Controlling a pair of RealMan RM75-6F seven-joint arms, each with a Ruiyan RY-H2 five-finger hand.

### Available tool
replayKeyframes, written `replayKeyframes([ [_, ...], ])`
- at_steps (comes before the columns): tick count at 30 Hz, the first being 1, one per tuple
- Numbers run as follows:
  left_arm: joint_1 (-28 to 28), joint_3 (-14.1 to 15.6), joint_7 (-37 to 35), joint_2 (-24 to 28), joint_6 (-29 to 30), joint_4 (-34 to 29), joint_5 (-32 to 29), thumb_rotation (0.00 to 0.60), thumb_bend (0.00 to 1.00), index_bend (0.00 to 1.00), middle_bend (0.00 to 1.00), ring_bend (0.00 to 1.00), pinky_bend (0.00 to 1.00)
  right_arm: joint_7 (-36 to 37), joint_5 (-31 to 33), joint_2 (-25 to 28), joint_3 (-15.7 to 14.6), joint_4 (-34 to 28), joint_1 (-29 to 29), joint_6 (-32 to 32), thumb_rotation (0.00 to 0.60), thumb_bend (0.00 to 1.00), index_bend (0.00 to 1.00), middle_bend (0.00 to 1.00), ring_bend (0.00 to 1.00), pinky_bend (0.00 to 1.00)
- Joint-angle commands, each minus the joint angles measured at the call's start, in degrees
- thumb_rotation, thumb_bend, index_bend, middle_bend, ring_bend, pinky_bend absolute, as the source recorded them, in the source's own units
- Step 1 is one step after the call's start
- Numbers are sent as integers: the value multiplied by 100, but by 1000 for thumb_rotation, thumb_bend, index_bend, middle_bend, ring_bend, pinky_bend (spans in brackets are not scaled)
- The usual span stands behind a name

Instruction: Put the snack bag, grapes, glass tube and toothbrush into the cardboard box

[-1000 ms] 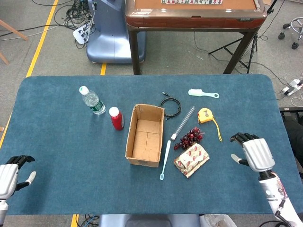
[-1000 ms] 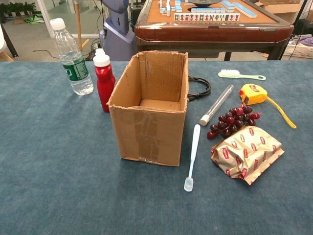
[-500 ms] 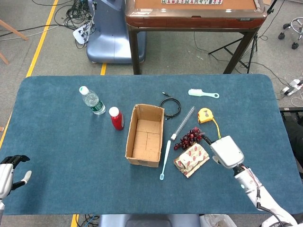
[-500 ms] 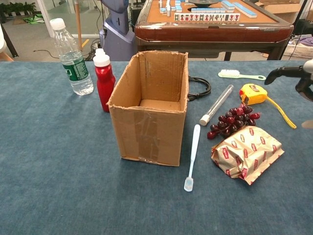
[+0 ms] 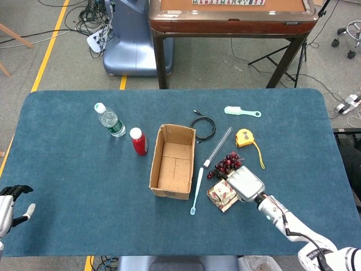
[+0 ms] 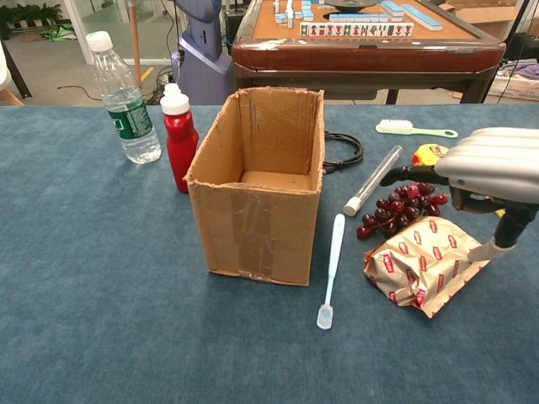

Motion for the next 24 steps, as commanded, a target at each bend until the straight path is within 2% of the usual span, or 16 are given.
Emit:
replayKeyframes([
  [1, 10, -8, -9, 9, 6, -5, -19, 600, 281, 408, 421, 353, 652, -2, 196, -89, -17, 60, 205, -221, 600, 0, 101, 988, 1000, 1000],
  [5, 31, -21, 6, 14, 11, -5, -70, 600, 281, 424, 421, 353, 652, 43, 336, -152, -41, 109, 351, -356, 600, 0, 100, 995, 1000, 1000],
  [9, 66, -34, 137, -15, 74, 8, -107, 600, 281, 500, 423, 356, 652, 105, 442, -220, -70, 194, 469, -439, 600, 0, 103, 995, 1000, 1000],
  [15, 114, -13, 285, 60, 77, -140, -165, 600, 280, 572, 431, 360, 652, 373, 496, -288, -159, 347, 605, -567, 600, 0, 179, 995, 1000, 1000],
  [24, 153, 38, 570, 187, 43, -429, -219, 600, 279, 622, 438, 364, 652, 822, 432, -291, -329, 542, 719, -730, 600, 0, 184, 995, 1000, 1000],
])
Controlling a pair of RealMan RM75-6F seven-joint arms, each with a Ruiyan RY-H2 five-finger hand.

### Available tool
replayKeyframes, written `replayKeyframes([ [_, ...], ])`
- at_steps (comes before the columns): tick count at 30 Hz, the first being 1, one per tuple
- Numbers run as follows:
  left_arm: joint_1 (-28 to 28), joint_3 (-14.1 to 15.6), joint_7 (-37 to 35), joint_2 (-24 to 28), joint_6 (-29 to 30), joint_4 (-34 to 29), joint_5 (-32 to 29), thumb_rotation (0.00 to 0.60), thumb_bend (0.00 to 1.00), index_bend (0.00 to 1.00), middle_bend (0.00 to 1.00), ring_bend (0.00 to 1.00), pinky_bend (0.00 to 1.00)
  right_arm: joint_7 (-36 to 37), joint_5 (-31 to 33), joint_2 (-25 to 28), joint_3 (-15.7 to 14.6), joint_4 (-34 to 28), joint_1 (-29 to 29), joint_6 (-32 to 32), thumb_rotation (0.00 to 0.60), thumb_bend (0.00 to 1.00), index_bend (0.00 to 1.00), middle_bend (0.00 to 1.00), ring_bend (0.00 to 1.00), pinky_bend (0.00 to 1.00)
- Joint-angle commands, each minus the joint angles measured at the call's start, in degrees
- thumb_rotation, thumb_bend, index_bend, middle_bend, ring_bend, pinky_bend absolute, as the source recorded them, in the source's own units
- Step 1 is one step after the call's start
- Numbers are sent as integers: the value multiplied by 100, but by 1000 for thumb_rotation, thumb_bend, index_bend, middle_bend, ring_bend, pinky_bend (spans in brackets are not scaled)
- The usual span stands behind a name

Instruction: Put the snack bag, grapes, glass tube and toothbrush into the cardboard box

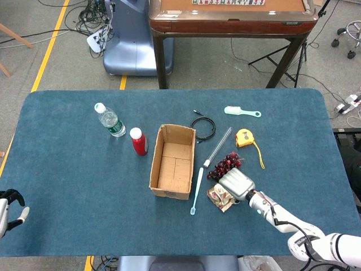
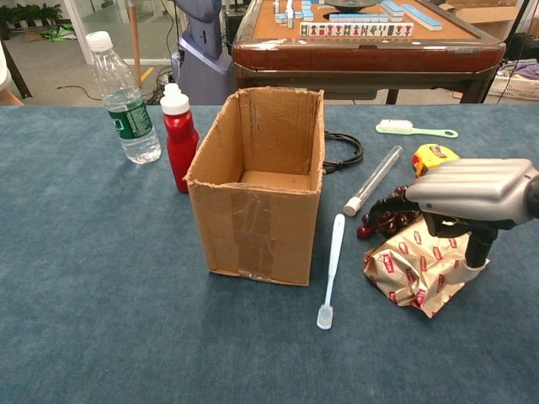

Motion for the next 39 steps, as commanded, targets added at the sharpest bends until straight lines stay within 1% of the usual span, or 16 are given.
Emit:
replayKeyframes([
  [1, 9, 32, 94, 46, -25, -86, -4, 600, 280, 627, 438, 364, 652, 76, 30, 18, -69, 53, 64, -110, 600, 0, 186, 995, 1000, 1000],
  [4, 2, 29, 146, 61, -60, -119, -41, 600, 279, 642, 439, 364, 652, 34, 110, -2, -114, 123, 118, -160, 600, 0, 199, 995, 1000, 1000],
  [11, -16, 6, 142, 42, -125, -50, -113, 600, 279, 616, 439, 364, 652, -105, 440, -84, -194, 195, 270, -323, 600, 0, 256, 995, 1000, 1000],
  [15, -22, 4, 132, 41, -150, -30, -128, 600, 279, 607, 439, 364, 652, -123, 603, -63, -233, 141, 338, -369, 600, 0, 355, 995, 1000, 1000],
  [17, -21, 5, 127, 44, -152, -40, -126, 600, 280, 604, 439, 364, 652, -142, 669, -59, -250, 128, 365, -355, 600, 44, 428, 995, 1000, 1000],
  [21, -17, -12, 61, 42, -139, -41, -127, 600, 279, 592, 439, 364, 652, -198, 734, -60, -291, 120, 382, -260, 600, 231, 589, 995, 1000, 1000],
  [24, -18, -8, 53, 44, -151, -33, -126, 600, 280, 585, 439, 364, 652, -181, 758, -39, -308, 90, 375, -173, 600, 271, 658, 997, 1000, 1000],
  [29, -19, -15, 24, 45, -154, -32, -130, 600, 280, 578, 439, 364, 652, -44, 595, 163, -277, -153, 322, 96, 600, 282, 694, 1000, 1000, 1000],
  [34, -17, -14, 18, 45, -148, -38, -116, 600, 279, 575, 439, 364, 652, -19, 224, 633, -170, -790, 215, 627, 600, 282, 695, 1000, 1000, 1000],
  [39, -9, -6, 15, 51, -124, -60, -82, 600, 279, 572, 439, 364, 652, -324, -21, 1018, -31, -1404, 95, 1218, 600, 282, 695, 1000, 1000, 1000],
])
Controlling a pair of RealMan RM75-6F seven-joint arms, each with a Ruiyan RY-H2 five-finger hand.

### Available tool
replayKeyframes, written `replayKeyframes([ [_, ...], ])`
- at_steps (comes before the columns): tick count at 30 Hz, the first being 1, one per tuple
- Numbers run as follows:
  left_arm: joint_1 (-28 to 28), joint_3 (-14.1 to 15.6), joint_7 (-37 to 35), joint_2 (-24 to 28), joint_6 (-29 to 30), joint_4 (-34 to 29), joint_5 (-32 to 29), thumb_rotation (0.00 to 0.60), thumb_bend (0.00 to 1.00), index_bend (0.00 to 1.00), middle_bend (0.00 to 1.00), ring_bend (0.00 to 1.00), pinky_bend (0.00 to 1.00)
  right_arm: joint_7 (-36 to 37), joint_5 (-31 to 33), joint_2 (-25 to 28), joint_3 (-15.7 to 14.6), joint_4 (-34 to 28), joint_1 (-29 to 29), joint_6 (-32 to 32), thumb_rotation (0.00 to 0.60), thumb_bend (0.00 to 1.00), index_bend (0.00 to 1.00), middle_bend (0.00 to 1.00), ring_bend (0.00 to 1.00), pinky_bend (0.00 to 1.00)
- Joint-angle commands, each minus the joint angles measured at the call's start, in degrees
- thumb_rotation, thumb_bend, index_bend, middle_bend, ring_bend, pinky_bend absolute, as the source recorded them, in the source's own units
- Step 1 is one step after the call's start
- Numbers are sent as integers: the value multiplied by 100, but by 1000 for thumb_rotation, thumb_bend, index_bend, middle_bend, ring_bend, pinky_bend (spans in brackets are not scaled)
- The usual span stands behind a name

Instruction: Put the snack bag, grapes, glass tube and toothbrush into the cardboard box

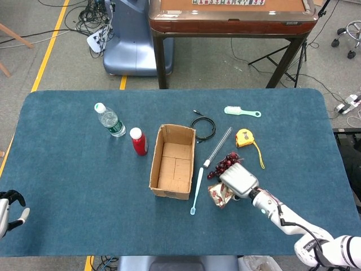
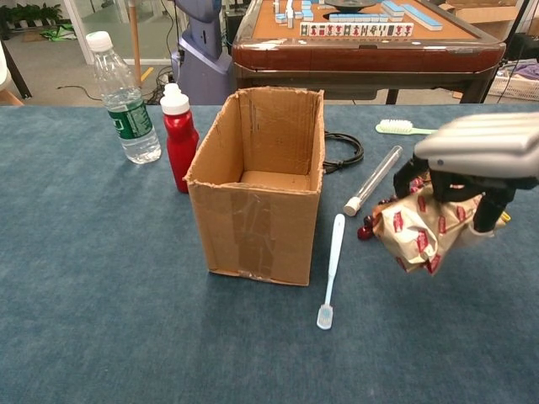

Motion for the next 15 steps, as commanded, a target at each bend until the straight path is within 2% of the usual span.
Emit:
replayKeyframes([
  [1, 3, 3, -6, 5, 5, -5, 7, 600, 279, 571, 439, 364, 652, -304, -207, 309, 144, -454, -115, 448, 600, 282, 695, 1000, 1000, 1000],
  [8, -6, 0, -26, 10, -20, -4, 2, 600, 280, 570, 439, 364, 651, -1644, -316, 334, 490, -1060, -156, 1302, 600, 281, 695, 1000, 1000, 1000],
  [12, -1, 5, -11, 11, -1, -17, 23, 600, 279, 568, 439, 364, 652, -2438, -402, 71, 694, -1186, -94, 1669, 600, 281, 695, 1000, 1000, 1000],
  [15, 2, 7, -16, 12, 2, -21, 26, 600, 279, 568, 439, 364, 651, -2761, -442, -211, 821, -1149, -14, 1806, 600, 281, 695, 1000, 1000, 1000],
])
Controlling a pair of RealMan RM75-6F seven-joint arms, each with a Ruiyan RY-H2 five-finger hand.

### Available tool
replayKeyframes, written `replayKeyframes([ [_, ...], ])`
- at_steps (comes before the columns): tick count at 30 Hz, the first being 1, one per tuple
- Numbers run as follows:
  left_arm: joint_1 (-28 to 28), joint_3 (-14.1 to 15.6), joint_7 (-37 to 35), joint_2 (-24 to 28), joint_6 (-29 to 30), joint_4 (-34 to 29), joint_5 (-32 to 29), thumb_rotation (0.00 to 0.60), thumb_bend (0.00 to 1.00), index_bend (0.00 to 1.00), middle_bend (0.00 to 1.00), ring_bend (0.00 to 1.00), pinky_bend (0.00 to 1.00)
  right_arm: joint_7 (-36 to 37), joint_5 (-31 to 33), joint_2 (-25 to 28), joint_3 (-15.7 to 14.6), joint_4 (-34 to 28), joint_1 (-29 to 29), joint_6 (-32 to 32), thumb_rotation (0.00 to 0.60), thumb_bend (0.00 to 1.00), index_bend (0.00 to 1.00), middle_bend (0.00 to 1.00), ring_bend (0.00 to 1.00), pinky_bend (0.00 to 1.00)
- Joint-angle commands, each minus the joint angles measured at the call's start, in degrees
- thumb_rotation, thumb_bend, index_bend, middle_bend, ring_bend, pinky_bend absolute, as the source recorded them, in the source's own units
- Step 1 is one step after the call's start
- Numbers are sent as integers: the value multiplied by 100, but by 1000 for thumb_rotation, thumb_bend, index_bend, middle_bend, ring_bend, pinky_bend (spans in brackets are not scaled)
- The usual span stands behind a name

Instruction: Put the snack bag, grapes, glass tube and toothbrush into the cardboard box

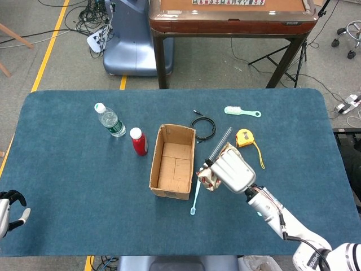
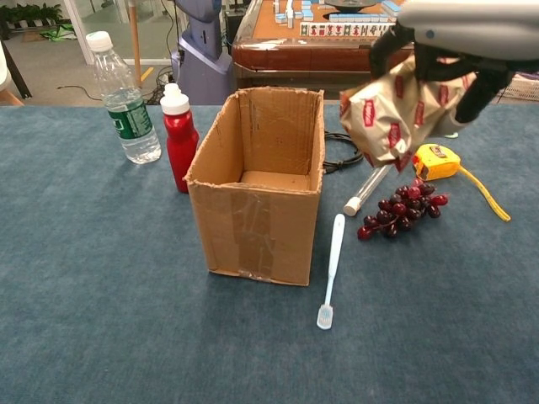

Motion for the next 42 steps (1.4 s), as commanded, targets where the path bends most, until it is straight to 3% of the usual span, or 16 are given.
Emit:
replayKeyframes([
  [1, 1, 3, -6, 2, -1, -1, 4, 600, 279, 568, 439, 364, 651, -505, -109, -411, 252, -52, 120, 297, 600, 281, 695, 1000, 1000, 1000],
  [7, 11, 10, -50, 17, 17, -11, 37, 600, 279, 566, 439, 364, 651, -609, -185, -861, 438, 179, 315, 314, 600, 281, 695, 1000, 1000, 1000],
  [17, 17, 34, -65, 41, 17, -45, 82, 600, 280, 566, 439, 364, 652, -875, 367, -1569, 756, 612, 686, 193, 600, 279, 672, 1000, 1000, 1000],
  [20, 25, 43, -110, 64, 31, -70, 115, 600, 279, 566, 439, 364, 651, -1012, 642, -1894, 888, 865, 875, 158, 600, 249, 512, 1000, 1000, 1000],
  [22, 31, 49, -128, 76, 38, -88, 131, 600, 279, 566, 439, 364, 651, -1015, 728, -2043, 921, 987, 945, 163, 600, 226, 353, 1000, 1000, 1000],
  [25, 38, 55, -154, 92, 49, -103, 151, 600, 279, 566, 439, 364, 652, -961, 800, -2276, 951, 1211, 1047, 184, 600, 167, 221, 1000, 1000, 1000],
  [27, 42, 61, -167, 98, 54, -108, 165, 600, 279, 566, 439, 364, 652, -879, 768, -2377, 948, 1332, 1088, 201, 600, 65, 136, 1000, 1000, 1000],
  [30, 48, 63, -181, 107, 66, -116, 178, 600, 279, 566, 439, 364, 652, -653, 635, -2484, 908, 1501, 1117, 224, 600, 0, 62, 1000, 1000, 1000],
  [35, 57, 68, -190, 114, 80, -122, 193, 600, 279, 566, 439, 364, 652, -384, 342, -2407, 787, 1565, 1023, 385, 600, 0, 37, 1000, 1000, 1000],
  [39, 58, 70, -176, 110, 73, -107, 187, 600, 279, 566, 439, 364, 652, -339, 142, -2043, 656, 1237, 779, 642, 600, 0, 42, 1000, 1000, 1000],
  [42, 58, 61, -168, 112, 76, -124, 172, 600, 279, 566, 439, 364, 652, -339, 118, -1643, 553, 861, 532, 815, 600, 0, 164, 1000, 1000, 1000],
])
